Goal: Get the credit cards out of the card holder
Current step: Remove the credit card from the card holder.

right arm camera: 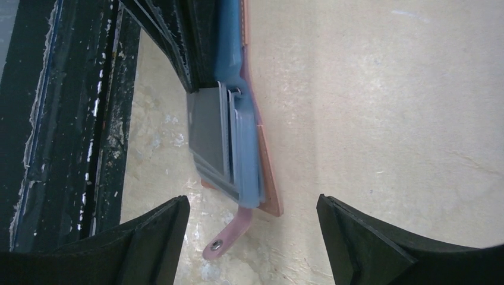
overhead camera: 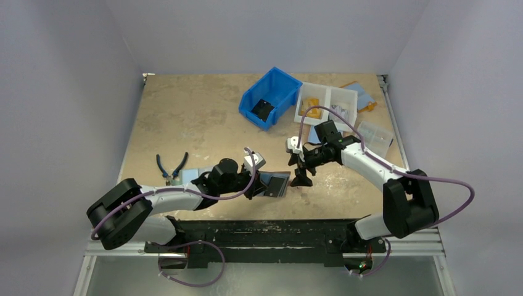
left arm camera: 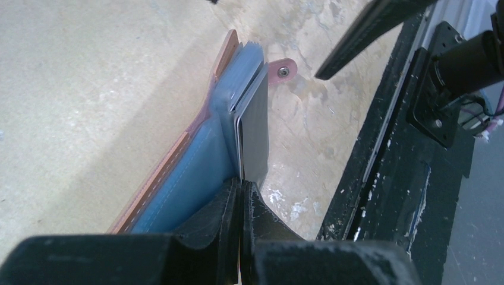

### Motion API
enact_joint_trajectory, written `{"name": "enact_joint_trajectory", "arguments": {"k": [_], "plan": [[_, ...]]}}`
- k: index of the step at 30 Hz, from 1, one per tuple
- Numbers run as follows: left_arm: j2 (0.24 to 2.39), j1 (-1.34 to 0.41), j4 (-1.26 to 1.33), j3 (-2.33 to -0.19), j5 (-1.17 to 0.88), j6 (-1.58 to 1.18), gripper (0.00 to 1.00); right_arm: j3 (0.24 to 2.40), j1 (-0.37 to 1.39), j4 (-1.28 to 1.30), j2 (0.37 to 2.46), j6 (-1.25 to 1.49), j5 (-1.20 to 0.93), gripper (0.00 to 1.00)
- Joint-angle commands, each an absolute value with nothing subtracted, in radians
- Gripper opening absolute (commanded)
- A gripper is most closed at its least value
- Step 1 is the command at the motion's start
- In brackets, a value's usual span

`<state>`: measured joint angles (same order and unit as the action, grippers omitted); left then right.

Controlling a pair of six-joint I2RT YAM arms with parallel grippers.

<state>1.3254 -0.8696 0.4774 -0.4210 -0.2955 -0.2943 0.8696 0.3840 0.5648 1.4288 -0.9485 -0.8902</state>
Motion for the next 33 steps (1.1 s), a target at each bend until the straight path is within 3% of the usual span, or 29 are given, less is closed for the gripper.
{"name": "enact_joint_trajectory", "arguments": {"k": [1,9,20,23,24,25,33], "plan": [[1.314,-0.893,0.555,-0.465,-0.332,-0.239,0.00,0.888,0.382,0.602,1.474,-0.991,-0.938,0.87],[1.305,-0.909,0.594,-0.456,-0.316,-0.227,0.00,0.912,0.384,0.667,1.527,-1.020,-0.963,0.79],[1.307,-0.922,0.643,-0.449,-0.302,-0.233,0.00,0.966,0.405,0.779,1.587,-1.087,-1.023,0.54],[1.306,-0.922,0.643,-0.449,-0.298,-0.232,0.00,0.971,0.406,0.781,1.590,-1.089,-1.020,0.39],[1.303,-0.922,0.639,-0.445,-0.292,-0.228,0.00,0.988,0.407,0.793,1.609,-1.080,-1.004,0.25],[1.301,-0.922,0.634,-0.444,-0.290,-0.225,0.00,0.995,0.407,0.802,1.616,-1.081,-1.001,0.21],[1.235,-0.922,0.534,-0.441,-0.239,-0.179,0.00,1.002,0.407,0.786,1.606,-1.046,-0.951,0.10]]}}
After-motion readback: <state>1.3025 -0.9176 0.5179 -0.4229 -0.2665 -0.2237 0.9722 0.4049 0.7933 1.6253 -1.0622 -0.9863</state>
